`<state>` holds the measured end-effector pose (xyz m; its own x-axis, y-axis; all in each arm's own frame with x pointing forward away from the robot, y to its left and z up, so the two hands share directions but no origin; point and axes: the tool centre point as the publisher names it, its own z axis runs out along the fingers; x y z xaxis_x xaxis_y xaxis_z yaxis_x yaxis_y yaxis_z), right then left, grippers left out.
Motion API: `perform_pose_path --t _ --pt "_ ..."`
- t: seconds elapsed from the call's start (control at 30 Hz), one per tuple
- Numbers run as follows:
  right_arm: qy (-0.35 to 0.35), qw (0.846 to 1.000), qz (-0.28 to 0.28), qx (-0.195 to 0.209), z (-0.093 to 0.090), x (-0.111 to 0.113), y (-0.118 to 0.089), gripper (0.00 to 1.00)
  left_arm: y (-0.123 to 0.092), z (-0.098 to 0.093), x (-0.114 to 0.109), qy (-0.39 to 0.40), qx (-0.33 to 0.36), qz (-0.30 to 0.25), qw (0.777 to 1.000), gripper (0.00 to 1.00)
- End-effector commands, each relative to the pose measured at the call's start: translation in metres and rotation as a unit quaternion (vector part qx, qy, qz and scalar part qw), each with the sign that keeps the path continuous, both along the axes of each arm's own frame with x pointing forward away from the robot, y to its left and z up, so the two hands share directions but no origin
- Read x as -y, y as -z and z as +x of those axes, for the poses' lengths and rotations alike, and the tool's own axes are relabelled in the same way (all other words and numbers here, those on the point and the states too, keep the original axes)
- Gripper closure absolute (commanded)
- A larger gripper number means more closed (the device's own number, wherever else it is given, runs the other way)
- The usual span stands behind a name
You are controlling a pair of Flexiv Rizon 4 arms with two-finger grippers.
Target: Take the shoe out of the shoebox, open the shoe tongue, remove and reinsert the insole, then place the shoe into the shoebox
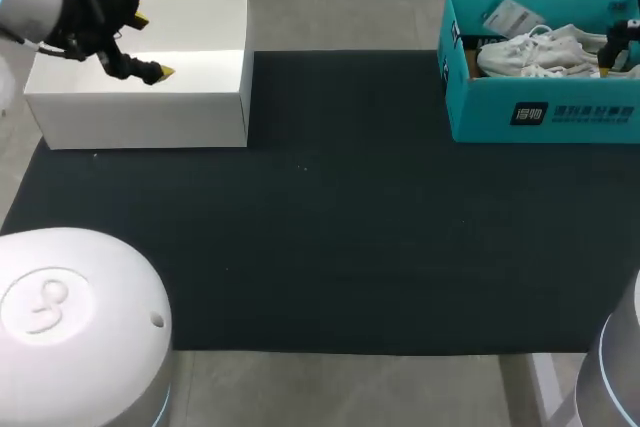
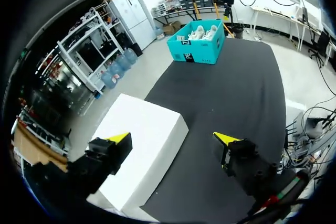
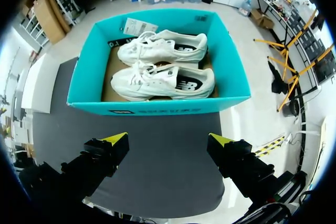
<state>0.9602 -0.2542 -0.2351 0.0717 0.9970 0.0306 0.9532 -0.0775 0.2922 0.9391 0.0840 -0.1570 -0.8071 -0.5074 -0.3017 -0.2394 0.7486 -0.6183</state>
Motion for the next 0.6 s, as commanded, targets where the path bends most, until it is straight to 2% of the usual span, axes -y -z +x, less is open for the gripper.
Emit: perform_pose_path --t 0.03,0.17,0.37,0.6 --pt "0.0 1.0 0.001 0.0 0.0 0.0 0.0 0.0 0.021 0.037 0.012 -0.342 -0.226 0.068 0.91 0.0" --pt "0.0 1.0 0.001 0.0 0.0 0.0 0.0 0.0 0.026 0.047 0.014 -0.394 -0.229 0.066 0.888 0.0" --pt "0.0 1.0 0.001 0.0 0.0 0.0 0.0 0.0 0.031 0.054 0.008 -0.489 -0.24 0.044 0.838 0.0" --pt "0.0 1.0 0.001 0.0 0.0 0.0 0.0 0.0 0.04 0.061 -0.001 -0.545 -0.29 0.039 0.785 0.0"
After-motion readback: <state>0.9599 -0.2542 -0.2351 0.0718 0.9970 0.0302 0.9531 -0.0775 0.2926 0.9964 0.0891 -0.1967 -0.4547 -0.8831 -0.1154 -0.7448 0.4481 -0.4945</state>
